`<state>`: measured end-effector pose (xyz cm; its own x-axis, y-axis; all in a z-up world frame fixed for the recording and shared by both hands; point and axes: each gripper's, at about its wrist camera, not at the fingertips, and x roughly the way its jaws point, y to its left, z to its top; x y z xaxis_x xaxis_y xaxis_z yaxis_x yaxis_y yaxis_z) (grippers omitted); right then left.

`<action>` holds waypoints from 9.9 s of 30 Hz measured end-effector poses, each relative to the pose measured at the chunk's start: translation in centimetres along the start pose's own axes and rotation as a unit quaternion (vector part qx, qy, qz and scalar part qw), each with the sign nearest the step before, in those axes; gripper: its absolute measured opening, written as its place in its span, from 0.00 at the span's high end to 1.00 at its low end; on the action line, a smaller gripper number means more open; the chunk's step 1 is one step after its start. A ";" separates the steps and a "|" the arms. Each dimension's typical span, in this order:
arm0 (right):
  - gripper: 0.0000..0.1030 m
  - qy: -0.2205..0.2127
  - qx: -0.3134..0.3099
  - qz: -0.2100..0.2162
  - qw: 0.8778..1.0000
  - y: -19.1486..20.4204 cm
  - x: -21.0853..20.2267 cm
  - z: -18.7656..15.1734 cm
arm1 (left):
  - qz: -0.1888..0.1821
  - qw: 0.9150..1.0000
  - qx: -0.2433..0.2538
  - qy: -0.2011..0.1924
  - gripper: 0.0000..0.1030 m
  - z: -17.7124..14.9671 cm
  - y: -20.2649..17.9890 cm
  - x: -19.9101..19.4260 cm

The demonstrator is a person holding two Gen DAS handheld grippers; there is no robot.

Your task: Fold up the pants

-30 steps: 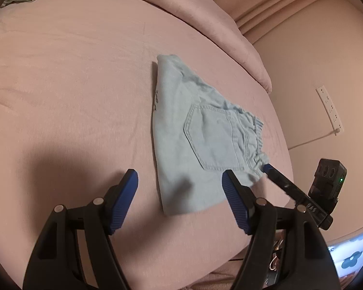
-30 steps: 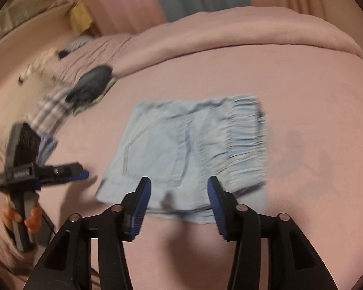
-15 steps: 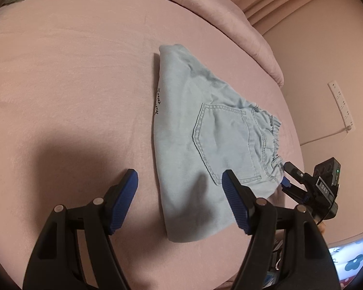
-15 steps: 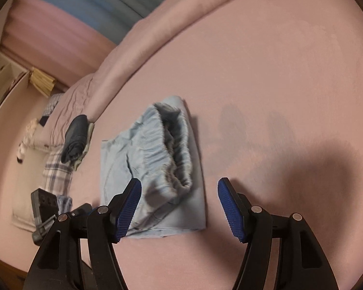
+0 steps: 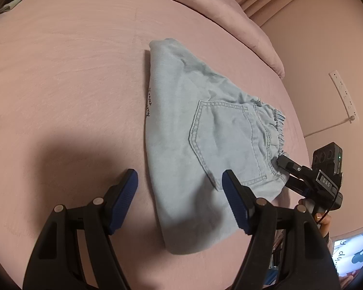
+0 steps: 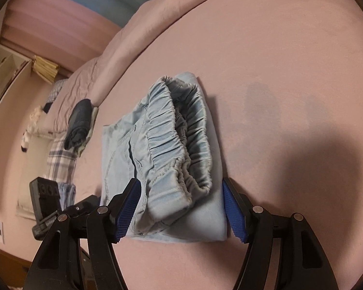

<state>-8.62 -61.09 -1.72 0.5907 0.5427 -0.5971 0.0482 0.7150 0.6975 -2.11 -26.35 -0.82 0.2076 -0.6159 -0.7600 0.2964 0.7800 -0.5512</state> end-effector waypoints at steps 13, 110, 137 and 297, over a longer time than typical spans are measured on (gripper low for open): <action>0.30 0.012 -0.023 -0.012 1.000 1.2 1.6 1.4 | -0.008 1.000 0.008 0.004 0.30 0.8 -0.6 1.2; 0.26 -0.035 -0.107 -0.006 0.994 2.6 2.8 1.6 | 0.156 0.987 0.035 0.014 0.17 3.3 -5.7 6.2; 0.45 -0.064 -0.130 -0.031 0.989 4.3 2.2 0.8 | 0.175 0.984 0.040 0.008 0.45 3.4 -6.6 5.5; 0.60 -0.032 -0.183 -0.121 0.975 17.1 11.7 8.7 | 0.063 0.995 0.063 -0.039 0.65 13.1 -0.6 -0.5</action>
<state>6.10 -46.36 6.69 0.6467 0.3193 -0.6927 -0.0913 0.9341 0.3452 9.84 -27.97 4.37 0.3209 -0.5238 -0.7891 0.3764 0.8350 -0.4013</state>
